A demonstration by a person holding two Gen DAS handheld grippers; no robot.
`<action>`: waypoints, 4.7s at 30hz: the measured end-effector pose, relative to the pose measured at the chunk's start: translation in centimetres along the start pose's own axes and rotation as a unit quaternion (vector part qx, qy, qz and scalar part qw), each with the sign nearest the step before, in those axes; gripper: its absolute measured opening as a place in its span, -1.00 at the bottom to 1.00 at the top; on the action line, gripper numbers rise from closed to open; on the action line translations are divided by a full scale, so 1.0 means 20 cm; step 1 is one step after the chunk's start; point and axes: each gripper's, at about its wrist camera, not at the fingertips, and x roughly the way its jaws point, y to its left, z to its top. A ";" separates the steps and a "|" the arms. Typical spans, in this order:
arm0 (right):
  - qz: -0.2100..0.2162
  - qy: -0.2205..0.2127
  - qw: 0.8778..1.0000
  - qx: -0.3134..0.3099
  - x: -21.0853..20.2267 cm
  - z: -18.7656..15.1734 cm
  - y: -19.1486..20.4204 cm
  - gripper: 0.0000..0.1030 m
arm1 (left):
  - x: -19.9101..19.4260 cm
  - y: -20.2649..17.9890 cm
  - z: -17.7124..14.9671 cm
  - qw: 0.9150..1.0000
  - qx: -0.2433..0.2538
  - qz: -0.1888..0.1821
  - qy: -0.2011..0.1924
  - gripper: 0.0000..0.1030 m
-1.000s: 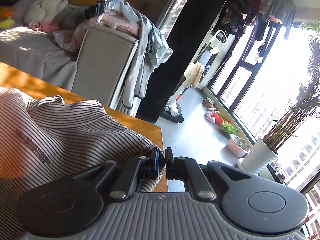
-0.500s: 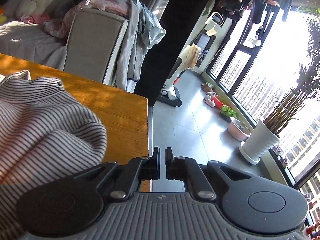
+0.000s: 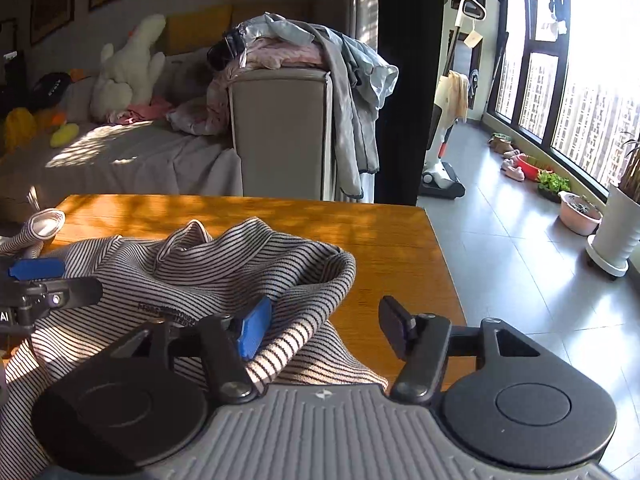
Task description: Fold clothes
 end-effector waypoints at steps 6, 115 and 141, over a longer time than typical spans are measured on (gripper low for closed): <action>-0.094 0.008 0.996 0.002 0.18 -0.02 -0.13 -0.82 | 0.08 0.20 0.04 0.997 -0.043 0.066 0.018 0.88; 0.027 -0.022 0.999 0.028 0.08 -0.15 -0.01 -0.27 | -0.10 -0.13 -0.13 0.998 0.039 -0.048 0.030 1.00; 0.023 -0.071 0.997 0.007 -0.08 -0.08 0.08 0.01 | -0.42 0.38 -0.07 0.972 0.021 0.227 -0.054 -0.80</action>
